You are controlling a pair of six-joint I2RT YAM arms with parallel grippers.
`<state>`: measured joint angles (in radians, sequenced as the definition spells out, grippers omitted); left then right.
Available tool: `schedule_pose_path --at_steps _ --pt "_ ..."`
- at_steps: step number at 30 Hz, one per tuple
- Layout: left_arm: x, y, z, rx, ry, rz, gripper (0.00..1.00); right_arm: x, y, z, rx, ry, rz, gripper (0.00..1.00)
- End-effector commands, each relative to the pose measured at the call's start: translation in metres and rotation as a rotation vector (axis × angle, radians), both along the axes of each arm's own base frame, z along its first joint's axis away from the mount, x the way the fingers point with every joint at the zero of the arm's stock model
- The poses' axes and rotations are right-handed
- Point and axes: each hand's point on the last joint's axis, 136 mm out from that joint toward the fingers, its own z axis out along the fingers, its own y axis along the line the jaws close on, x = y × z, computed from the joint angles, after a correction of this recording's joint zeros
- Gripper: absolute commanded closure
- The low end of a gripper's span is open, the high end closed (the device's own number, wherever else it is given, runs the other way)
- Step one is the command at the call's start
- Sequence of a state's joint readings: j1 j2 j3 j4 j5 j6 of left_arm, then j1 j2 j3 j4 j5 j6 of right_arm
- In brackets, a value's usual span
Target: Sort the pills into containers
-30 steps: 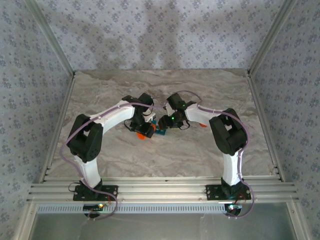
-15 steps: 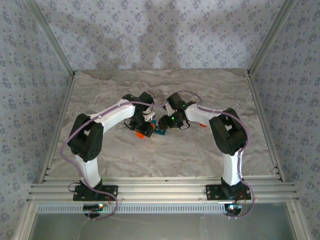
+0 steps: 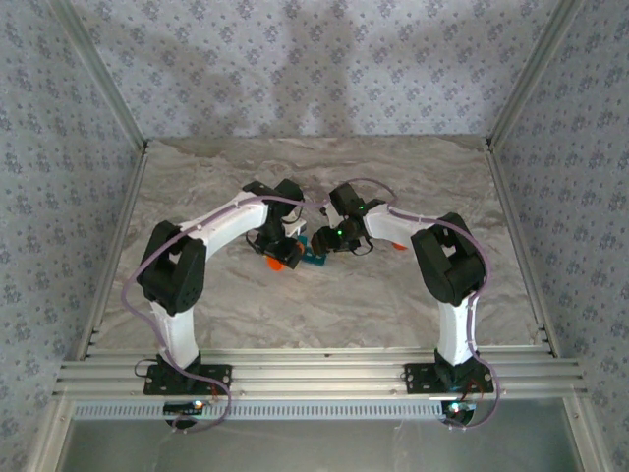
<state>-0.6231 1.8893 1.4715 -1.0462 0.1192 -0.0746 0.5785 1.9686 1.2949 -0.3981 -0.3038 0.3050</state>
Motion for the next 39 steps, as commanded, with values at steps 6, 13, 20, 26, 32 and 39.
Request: schedule_pose_path --at_steps 6,13,20,26,32,39 --pt "-0.0053 -0.0037 -0.0007 0.007 0.046 -0.03 1.0 -0.0107 -0.0086 -0.0235 -0.064 0.061 0.019 0.42" --pt "-0.0086 -0.0017 -0.0036 0.025 0.062 -0.035 1.0 -0.0105 -0.0088 -0.0242 -0.063 0.065 0.018 0.42" --pt "-0.0074 0.0029 -0.0031 0.06 0.061 -0.043 1.0 -0.0105 -0.0087 -0.0242 -0.063 0.065 0.019 0.42" --pt "-0.0048 0.0032 -0.0007 0.075 0.06 -0.05 1.0 -0.0112 -0.0091 -0.0246 -0.064 0.067 0.019 0.42" --pt "-0.0024 0.0028 -0.0004 0.08 0.06 -0.053 1.0 -0.0117 -0.0086 -0.0247 -0.063 0.068 0.02 0.42" --pt "0.0001 0.0023 0.0047 0.072 0.035 -0.049 1.0 -0.0116 -0.0087 -0.024 -0.062 0.067 0.021 0.42"
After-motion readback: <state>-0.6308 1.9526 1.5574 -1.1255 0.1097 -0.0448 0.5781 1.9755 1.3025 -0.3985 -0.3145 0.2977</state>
